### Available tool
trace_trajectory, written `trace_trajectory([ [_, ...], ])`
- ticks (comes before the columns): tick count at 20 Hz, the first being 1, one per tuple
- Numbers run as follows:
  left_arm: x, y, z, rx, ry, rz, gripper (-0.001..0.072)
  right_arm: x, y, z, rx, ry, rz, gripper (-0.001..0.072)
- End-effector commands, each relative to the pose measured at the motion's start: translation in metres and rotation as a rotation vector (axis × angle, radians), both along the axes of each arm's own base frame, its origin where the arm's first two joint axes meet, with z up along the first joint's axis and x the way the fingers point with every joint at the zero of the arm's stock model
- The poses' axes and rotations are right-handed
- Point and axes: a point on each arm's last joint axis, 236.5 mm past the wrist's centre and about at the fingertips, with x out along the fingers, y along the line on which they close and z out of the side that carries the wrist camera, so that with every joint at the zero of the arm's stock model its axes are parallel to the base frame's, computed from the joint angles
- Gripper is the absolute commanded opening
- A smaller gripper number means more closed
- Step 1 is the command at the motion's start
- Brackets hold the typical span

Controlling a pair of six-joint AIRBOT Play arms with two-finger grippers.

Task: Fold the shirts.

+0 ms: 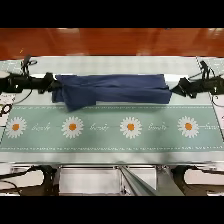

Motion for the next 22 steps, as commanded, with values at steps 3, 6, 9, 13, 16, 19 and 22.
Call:
trace_trajectory([
  [3, 0.08, 0.002, -0.009, -0.025, -0.009, 0.045, 0.0017, 0.076, 0.005, -0.005, 0.036, -0.059, -0.037, 0.0023],
  [6, 0.1, 0.002, -0.027, -0.048, 0.027, 0.065, 0.0017, 0.099, 0.003, -0.008, 0.058, -0.08, -0.046, 0.0023],
  [9, 0.1, -0.008, -0.045, -0.057, 0.061, 0.035, 0.0017, 0.109, 0.002, -0.017, 0.082, -0.082, -0.068, 0.0024],
  [13, 0.092, -0.014, -0.052, -0.07, 0.097, 0.006, 0.0247, 0.117, -0.001, -0.024, 0.086, -0.091, -0.101, 0.0322],
  [16, 0.083, 0.001, -0.042, -0.094, 0.146, 0.009, 0.0509, 0.108, -0.009, -0.012, 0.108, -0.082, -0.072, 0.0414],
  [19, 0.064, 0.051, -0.026, -0.033, 0.179, 0.04, 0.0509, 0.077, -0.044, 0.0, 0.133, -0.02, -0.057, 0.0414],
  [22, 0.053, 0.075, 0.011, 0.089, 0.061, 0.073, 0.0509, 0.039, -0.069, -0.021, 0.104, 0.123, -0.054, 0.0414],
])
